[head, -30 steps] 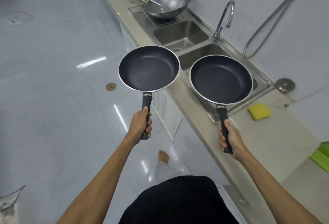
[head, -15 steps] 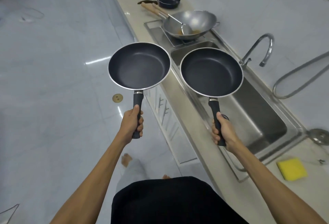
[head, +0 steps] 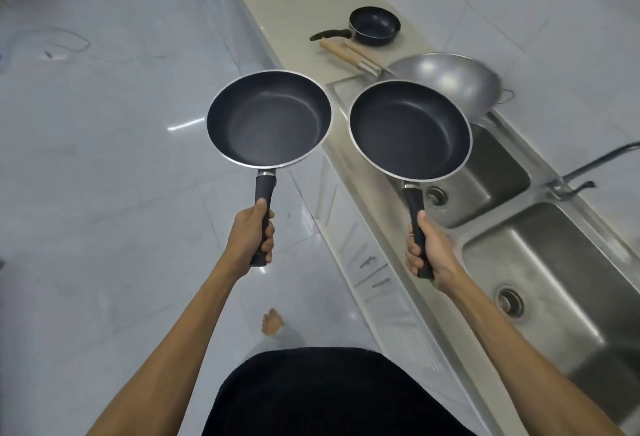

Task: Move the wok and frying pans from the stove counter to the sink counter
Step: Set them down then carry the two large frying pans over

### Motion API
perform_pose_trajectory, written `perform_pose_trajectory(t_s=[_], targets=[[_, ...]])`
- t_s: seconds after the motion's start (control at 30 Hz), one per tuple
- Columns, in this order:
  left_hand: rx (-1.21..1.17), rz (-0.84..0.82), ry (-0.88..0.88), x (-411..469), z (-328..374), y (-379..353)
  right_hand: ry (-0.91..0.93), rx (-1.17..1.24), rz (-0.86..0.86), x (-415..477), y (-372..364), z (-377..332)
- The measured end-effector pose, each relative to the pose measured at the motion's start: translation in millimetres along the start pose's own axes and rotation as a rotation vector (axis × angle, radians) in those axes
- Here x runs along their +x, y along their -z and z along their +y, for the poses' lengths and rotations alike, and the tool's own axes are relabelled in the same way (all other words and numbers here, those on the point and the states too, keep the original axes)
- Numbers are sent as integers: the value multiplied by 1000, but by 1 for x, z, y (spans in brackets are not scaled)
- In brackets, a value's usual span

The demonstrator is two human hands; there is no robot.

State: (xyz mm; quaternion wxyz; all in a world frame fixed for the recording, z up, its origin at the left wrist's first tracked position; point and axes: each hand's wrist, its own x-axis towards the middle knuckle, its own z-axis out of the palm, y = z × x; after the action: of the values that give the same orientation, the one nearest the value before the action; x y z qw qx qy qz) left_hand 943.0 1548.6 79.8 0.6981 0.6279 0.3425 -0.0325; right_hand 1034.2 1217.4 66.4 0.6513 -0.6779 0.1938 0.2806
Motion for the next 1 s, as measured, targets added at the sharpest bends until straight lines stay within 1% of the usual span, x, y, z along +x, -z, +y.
perform_pose_trajectory(t_s=[0.17,0.37,0.5,0.7,0.83,1.0], targets=[[17,16,19,66,45,43,-15,24,-26,36,-66,-35],[-35,10,32,159,95,66,26,-20,-39,112,-116,-87],[-33,17,11,235,133,70,72,-20,-36,183,-147,-133],[-44,36,23,336,197,65,58,-12,-43,276,-185,-213],[-52,47,22,384,231,65,54,-8,-77,318,-204,-256],[-27,45,25,446,265,74,35,-4,-71,367,-234,-295]])
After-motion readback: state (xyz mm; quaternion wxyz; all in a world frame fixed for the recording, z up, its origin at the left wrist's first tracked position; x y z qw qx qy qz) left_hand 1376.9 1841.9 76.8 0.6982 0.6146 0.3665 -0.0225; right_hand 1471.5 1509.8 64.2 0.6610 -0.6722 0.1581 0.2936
